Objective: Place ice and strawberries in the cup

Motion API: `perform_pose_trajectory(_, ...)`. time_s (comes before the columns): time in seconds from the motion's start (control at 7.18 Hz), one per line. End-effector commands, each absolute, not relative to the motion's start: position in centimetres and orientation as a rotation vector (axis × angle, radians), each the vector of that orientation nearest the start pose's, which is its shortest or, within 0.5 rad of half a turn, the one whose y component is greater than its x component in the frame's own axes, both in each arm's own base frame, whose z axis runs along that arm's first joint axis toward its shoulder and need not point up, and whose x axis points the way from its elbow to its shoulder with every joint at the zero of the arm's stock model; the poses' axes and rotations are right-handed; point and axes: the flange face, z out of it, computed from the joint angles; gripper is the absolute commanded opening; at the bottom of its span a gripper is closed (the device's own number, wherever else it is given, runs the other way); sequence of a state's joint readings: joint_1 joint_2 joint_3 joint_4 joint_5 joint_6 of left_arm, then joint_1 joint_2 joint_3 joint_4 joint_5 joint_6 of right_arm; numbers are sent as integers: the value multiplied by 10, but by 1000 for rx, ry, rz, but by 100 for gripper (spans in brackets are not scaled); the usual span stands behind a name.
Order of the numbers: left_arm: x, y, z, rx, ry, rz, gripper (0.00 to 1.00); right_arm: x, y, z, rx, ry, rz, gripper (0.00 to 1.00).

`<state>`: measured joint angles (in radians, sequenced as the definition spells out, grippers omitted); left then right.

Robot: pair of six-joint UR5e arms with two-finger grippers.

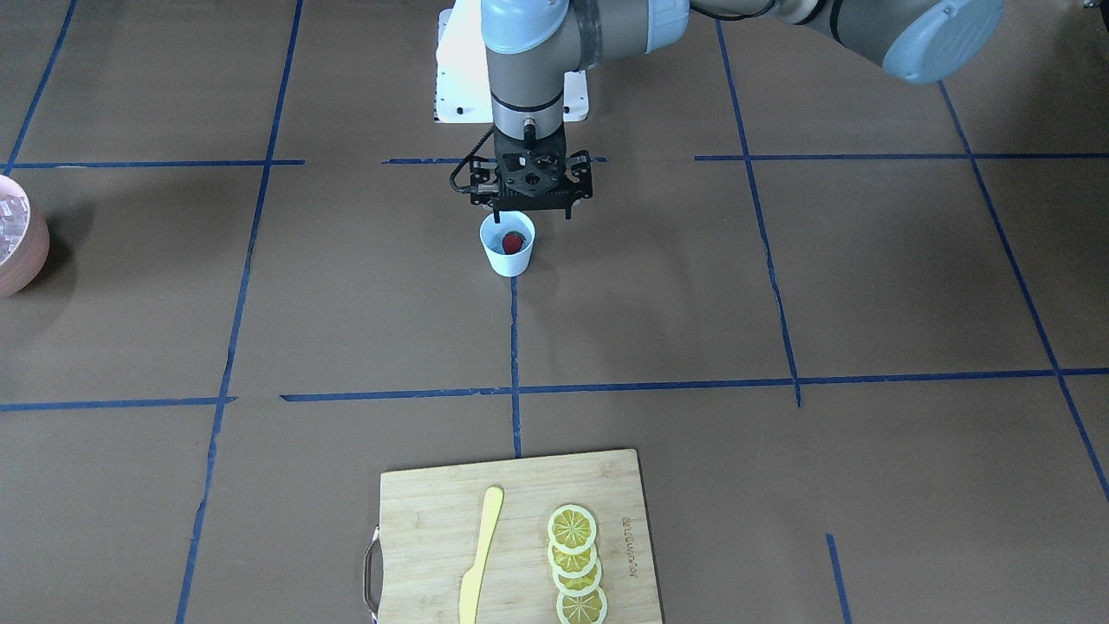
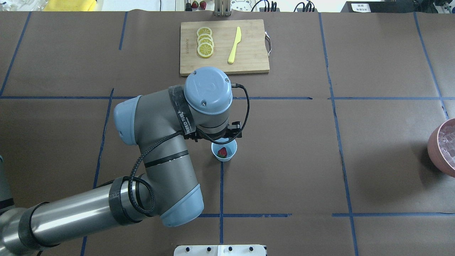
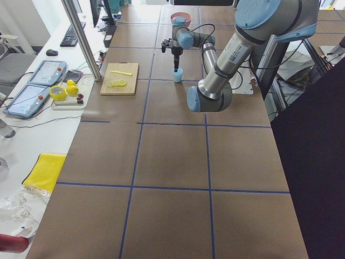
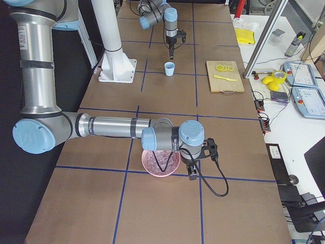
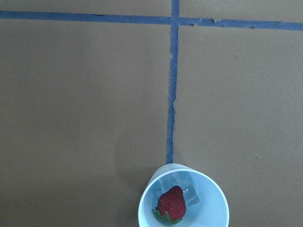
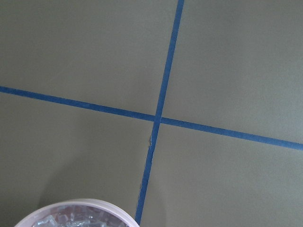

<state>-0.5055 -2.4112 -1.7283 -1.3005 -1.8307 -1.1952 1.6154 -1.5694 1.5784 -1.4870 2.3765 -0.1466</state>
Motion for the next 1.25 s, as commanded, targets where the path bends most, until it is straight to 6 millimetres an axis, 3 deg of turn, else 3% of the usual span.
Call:
perform_pose_trajectory(0.0,445,-444,164,104,726,53,100,84,-495,644,163,-792,-133,100)
perform_pose_trajectory(0.42,319,-513,250,77,727,166,100,82,-498,641,162,-794,-123,100)
perform_pose_trajectory(0.56,273,-533,288,84,699,193,100,82,-498,640,163,-796,-123,100)
perform_pose_trajectory(0.7,225,-550,320,104,666,219,100,81,-499,639,163,-797,-125,100)
perform_pose_trajectory(1.11,107,-586,439,40,657,282,100,81,-509,626,192,-791,-146,100)
